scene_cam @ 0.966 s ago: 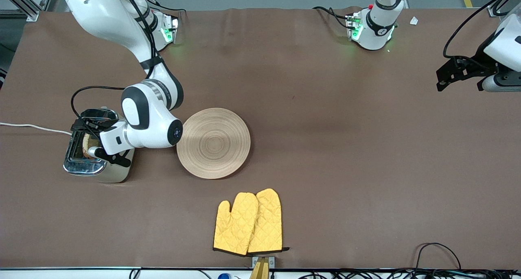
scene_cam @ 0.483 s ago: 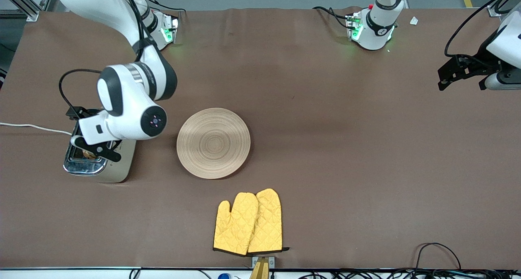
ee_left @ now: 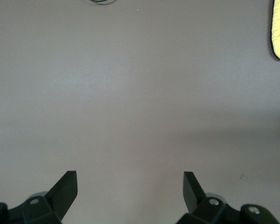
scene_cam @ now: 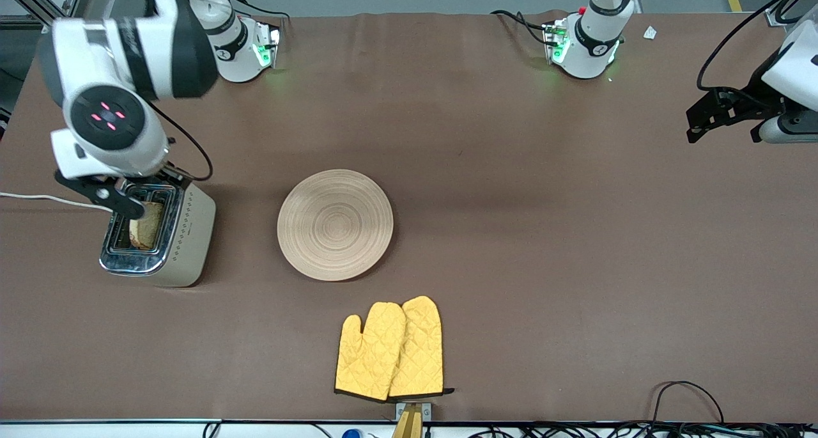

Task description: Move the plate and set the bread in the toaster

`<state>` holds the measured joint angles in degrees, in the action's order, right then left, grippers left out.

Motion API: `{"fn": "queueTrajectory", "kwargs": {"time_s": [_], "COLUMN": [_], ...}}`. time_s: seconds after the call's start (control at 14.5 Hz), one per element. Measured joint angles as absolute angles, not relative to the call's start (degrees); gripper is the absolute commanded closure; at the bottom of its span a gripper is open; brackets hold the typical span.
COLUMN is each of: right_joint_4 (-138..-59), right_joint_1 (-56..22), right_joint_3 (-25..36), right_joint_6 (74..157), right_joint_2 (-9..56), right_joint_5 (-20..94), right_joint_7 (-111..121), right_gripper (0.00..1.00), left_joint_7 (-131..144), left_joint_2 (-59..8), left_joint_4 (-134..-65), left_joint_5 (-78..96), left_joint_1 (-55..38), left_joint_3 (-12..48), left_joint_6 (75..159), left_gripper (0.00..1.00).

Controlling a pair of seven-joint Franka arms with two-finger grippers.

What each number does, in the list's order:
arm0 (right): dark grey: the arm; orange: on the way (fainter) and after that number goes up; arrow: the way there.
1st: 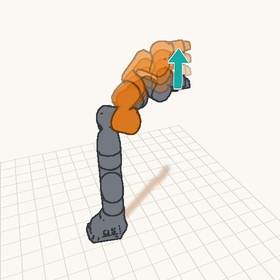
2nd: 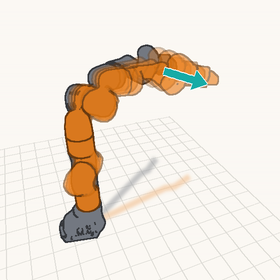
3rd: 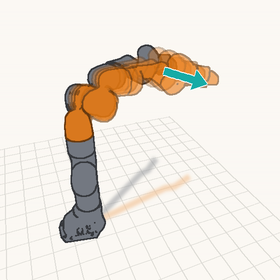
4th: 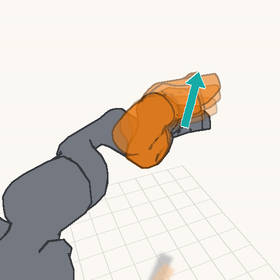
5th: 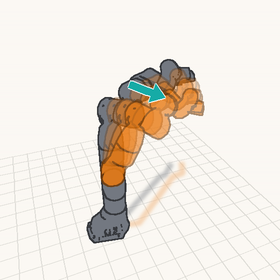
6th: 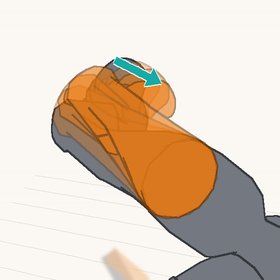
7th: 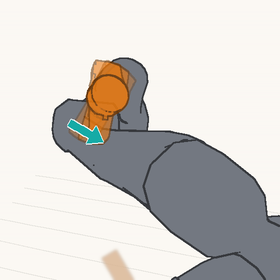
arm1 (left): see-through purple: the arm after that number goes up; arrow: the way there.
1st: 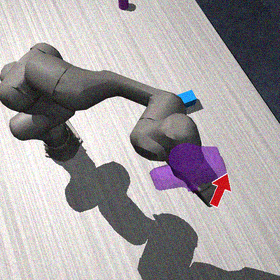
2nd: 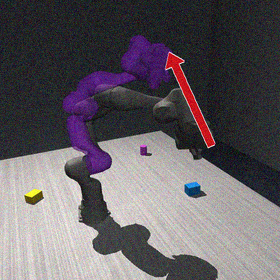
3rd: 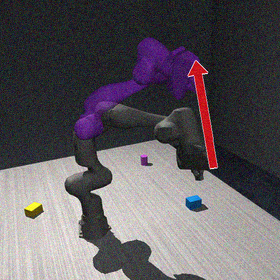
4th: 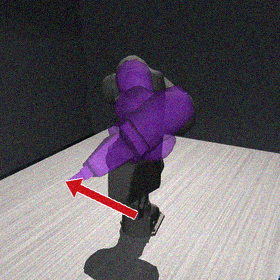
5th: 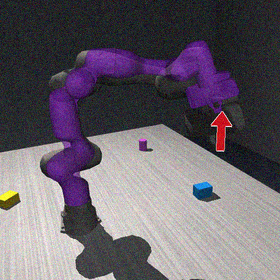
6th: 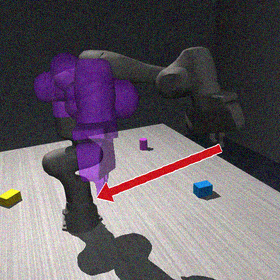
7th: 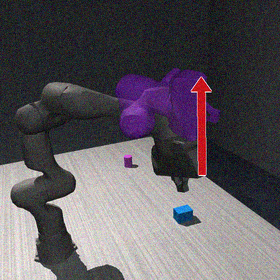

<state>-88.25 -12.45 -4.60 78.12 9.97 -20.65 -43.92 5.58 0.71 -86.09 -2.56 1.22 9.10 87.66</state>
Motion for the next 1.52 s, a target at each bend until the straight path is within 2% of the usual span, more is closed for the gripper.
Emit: {"fn": "queueTrajectory", "kwargs": {"time_s": [0.41,0.62,0.83,1.17,1.52], "right_joint_4": [-89.99,-90.82,-91.64,-93.30,-93.90], "right_joint_1": [-11.85,-10.00,-8.83,-9.47,-9.45], "right_joint_3": [-3.97,2.98,9.53,9.12,9.34], "right_joint_6": [77.61,80.99,84.77,90.97,91.75], "right_joint_2": [-4.79,-8.66,-9.08,-8.91,-8.86], "right_joint_5": [-17.77,-12.02,-8.88,-4.62,-3.57], "right_joint_7": [-37.13,-24.58,-11.95,-8.89,-2.29], "right_gripper": [0.00,0.00,0.01,0.02,0.02], "left_joint_7": [5.62,5.65,5.65,5.55,5.55], "left_joint_2": [0.67,0.67,0.69,0.92,0.80], "left_joint_4": [-86.12,-86.12,-85.68,-84.53,-84.54], "left_joint_5": [-2.56,-2.56,-3.69,-5.92,-4.00], "left_joint_1": [1.27,1.29,1.30,1.28,1.22], "left_joint_3": [9.08,9.06,9.00,9.12,9.25], "left_joint_6": [87.66,87.67,88.18,88.42,88.26], "left_gripper": [0.00,0.00,0.00,0.00,0.00]}}
